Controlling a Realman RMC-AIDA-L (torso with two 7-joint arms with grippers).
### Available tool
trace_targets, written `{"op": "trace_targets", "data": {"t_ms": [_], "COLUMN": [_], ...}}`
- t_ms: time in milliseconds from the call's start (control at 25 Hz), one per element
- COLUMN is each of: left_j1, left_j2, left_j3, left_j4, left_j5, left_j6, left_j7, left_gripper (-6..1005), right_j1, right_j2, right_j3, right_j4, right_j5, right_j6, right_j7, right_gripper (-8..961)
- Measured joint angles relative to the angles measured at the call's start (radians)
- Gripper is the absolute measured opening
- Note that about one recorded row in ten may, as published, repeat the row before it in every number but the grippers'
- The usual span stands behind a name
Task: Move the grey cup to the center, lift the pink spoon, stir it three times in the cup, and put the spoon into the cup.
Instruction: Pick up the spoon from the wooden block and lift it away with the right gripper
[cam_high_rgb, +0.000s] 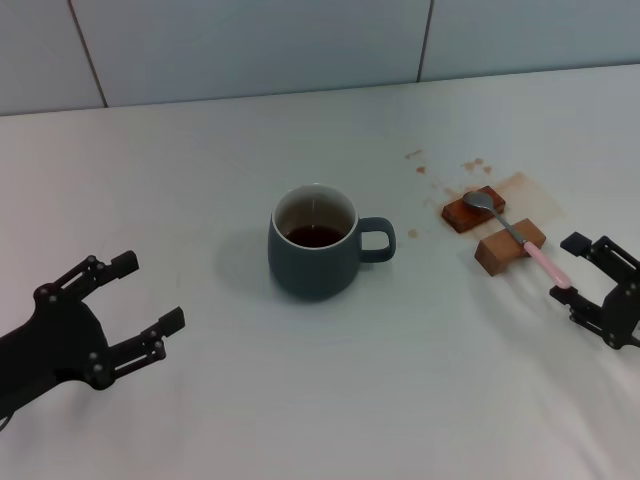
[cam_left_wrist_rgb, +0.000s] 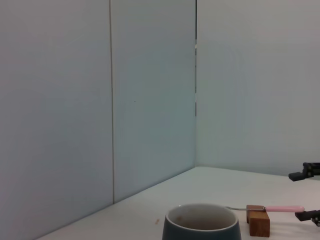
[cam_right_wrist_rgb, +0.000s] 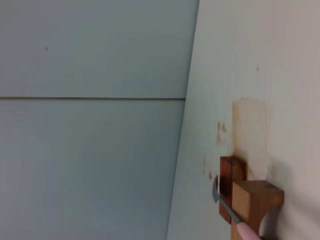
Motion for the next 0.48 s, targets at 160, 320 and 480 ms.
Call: {"op": "trace_targets", "data": {"t_ms": [160, 320, 480], "left_j1": [0.0, 0.0, 0.0], "left_j2": [0.0, 0.0, 0.0], "left_j3": [-0.001, -0.001, -0.001], "left_j4": [-0.001, -0.003, -0.003], "left_j5": [-0.004, -0.015, -0.023], "left_j6": [0.001, 0.001, 0.001], "left_j7": [0.0, 0.0, 0.0], "left_gripper": [859, 859, 859], "right_j1": [0.016, 0.031, 0.042], "right_j2": [0.0, 0.0, 0.0], "right_j3": [0.0, -0.001, -0.01], "right_j4": [0.001, 0.001, 0.007], "right_j5": [0.001, 0.001, 0.002], "right_j6": [0.015, 0.032, 0.051], "right_j7": [0.0, 0.0, 0.0], "right_gripper": [796, 795, 794]}}
